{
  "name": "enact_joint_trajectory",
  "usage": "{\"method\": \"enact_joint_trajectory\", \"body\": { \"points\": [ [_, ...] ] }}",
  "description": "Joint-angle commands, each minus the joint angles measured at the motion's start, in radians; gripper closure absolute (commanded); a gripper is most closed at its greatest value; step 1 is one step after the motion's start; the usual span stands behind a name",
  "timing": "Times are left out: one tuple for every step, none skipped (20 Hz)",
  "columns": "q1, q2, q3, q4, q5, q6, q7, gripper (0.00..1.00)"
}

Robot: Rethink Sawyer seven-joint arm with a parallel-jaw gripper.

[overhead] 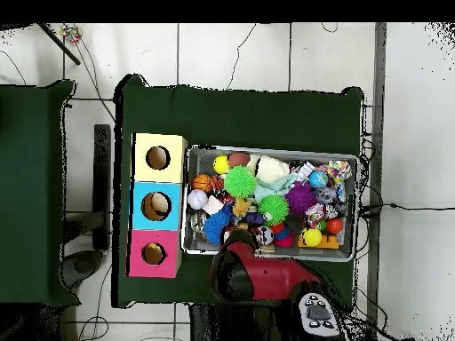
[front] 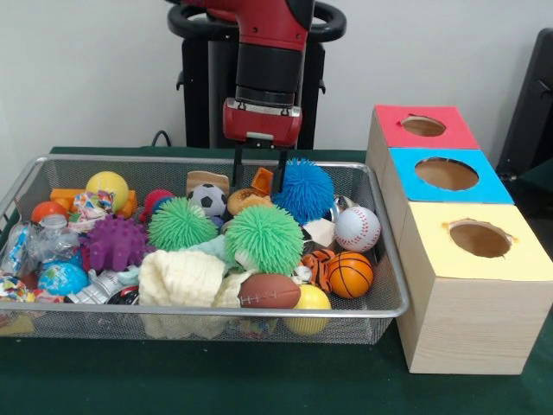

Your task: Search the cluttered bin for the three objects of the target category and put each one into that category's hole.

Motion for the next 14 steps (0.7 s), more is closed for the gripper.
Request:
{"method": "enact_joint_trajectory", "body": {
  "points": [
    [-0.036,0.069,0.077,-0.124,0.008,-0.084,0.140,0.00],
    [-0.036,0.073,0.076,-0.129,0.010,-0.083,0.138,0.00],
    [-0.034,0.076,0.074,-0.132,0.012,-0.084,0.137,0.00],
    [-0.033,0.079,0.073,-0.135,0.015,-0.085,0.137,0.00],
    [-0.032,0.082,0.072,-0.139,0.017,-0.084,0.135,0.00],
    [-0.032,0.085,0.072,-0.142,0.018,-0.082,0.135,0.00],
    [-0.033,0.087,0.073,-0.146,0.019,-0.077,0.133,0.00],
    [-0.033,0.089,0.074,-0.151,0.019,-0.069,0.130,0.00],
    [-0.033,0.092,0.076,-0.156,0.019,-0.060,0.126,0.00],
    [-0.035,0.093,0.080,-0.158,0.017,-0.053,0.123,0.00],
    [-0.036,0.094,0.082,-0.160,0.016,-0.045,0.121,0.00],
    [-0.031,0.096,0.077,-0.163,0.018,-0.043,0.119,0.00],
    [-0.032,0.098,0.079,-0.165,0.018,-0.038,0.118,0.00],
    [-0.031,0.097,0.079,-0.165,0.018,-0.033,0.118,0.00]
  ]
}}
